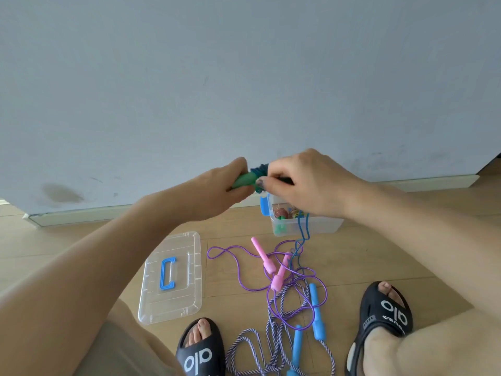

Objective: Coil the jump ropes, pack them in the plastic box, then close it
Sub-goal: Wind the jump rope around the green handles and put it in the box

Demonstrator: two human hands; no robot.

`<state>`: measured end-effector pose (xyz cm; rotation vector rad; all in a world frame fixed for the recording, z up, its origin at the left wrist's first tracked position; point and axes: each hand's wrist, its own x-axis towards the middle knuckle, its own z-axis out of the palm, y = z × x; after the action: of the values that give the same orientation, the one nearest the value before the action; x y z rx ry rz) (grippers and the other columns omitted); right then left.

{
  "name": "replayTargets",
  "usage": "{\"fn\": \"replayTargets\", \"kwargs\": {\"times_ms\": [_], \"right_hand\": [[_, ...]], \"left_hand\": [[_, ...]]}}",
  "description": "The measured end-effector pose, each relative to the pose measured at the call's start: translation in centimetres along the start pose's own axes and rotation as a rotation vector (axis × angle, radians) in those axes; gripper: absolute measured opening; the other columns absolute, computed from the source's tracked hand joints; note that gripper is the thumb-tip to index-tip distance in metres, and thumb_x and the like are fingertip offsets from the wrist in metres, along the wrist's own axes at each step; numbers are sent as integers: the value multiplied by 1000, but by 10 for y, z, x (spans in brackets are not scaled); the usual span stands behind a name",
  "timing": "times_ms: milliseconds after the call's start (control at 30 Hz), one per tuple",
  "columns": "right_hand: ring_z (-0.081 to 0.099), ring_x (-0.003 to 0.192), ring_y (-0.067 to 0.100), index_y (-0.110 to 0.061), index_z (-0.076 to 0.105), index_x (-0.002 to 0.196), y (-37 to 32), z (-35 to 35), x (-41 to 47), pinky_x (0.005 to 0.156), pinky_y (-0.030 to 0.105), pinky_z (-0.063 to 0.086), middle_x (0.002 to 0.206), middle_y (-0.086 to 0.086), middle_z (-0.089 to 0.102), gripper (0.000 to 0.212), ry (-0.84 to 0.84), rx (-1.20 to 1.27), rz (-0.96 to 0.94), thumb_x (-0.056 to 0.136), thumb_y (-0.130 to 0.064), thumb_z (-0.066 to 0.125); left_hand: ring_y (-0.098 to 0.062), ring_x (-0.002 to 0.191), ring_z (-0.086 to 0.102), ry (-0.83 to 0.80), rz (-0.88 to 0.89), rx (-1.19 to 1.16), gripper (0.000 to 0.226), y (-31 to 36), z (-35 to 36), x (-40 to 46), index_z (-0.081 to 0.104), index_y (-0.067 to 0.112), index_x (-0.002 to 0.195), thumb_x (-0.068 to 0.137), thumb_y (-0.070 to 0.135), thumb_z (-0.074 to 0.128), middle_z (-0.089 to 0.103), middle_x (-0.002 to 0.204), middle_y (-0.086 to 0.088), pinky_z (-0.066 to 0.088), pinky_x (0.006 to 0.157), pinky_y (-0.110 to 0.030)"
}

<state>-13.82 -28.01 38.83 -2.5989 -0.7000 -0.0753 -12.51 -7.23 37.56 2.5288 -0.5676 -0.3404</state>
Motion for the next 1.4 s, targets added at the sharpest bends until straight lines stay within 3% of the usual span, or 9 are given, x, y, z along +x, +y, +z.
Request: {"fn": "replayTargets", "kwargs": {"times_ms": [133,267,400,533,600,700,933,1133,1400], "right_hand": [[31,47,11,-16,54,61,7,-12,7,48,23,25,47,-6,36,45,50,220,61,90,-49,63],[26,52,12,-13,47,60,12,-15,13,49,22,22,56,-1,30,52,-16,398,125,88,-52,67],[27,55,17,-13,44,66,22,-10,16,53,29,24,61,4,31,53,-262,613,279,87,-56,65],[49,61,35,-4,61,73,31,7,10,58,34,36,69,22,53,22,-511,669,349,83,-22,65],[33,53,19,-15,43,61,30,14,6,53,29,24,56,8,37,28,-476,621,387,87,-6,48],[19,46,15,-22,28,58,26,19,1,44,21,15,51,-3,24,41,-421,542,500,96,-33,38],[40,46,16,-12,44,55,5,14,-9,54,28,36,47,-5,49,58,-204,312,374,102,-45,34],[57,62,26,-8,54,65,-6,9,-13,61,36,48,67,6,68,52,-94,-47,109,98,-47,42],[28,48,13,-13,41,56,2,-12,6,51,31,26,48,-3,31,55,53,109,74,92,-51,59]], "left_hand": [[-10,61,48,-97,140,154,18,7,8,-4,44,16,111,101,29,50,54,75,4,36,56,-20],[-12,59,43,-106,221,126,16,21,10,-13,44,13,104,101,27,51,47,68,5,35,56,-20],[-9,58,39,-111,335,-124,23,44,12,-30,43,39,91,101,21,54,43,65,8,33,55,-16],[-19,75,53,-136,251,-289,16,53,11,-38,45,17,97,95,30,53,59,83,-3,46,69,-35],[-17,74,55,-77,179,-392,16,46,6,-33,45,19,89,90,31,56,62,81,3,48,67,-34],[-16,59,45,28,26,-637,20,30,0,-21,42,14,85,93,20,60,59,76,-3,40,57,-26],[-15,58,43,71,-166,-560,21,8,4,-1,40,14,86,100,21,55,61,78,-2,40,59,-31],[-22,72,55,44,-144,-110,16,7,11,3,44,15,93,99,28,49,65,86,0,44,62,-31],[-12,55,39,-122,174,83,19,31,26,-11,38,6,101,101,21,49,46,70,1,32,52,-20]]}}
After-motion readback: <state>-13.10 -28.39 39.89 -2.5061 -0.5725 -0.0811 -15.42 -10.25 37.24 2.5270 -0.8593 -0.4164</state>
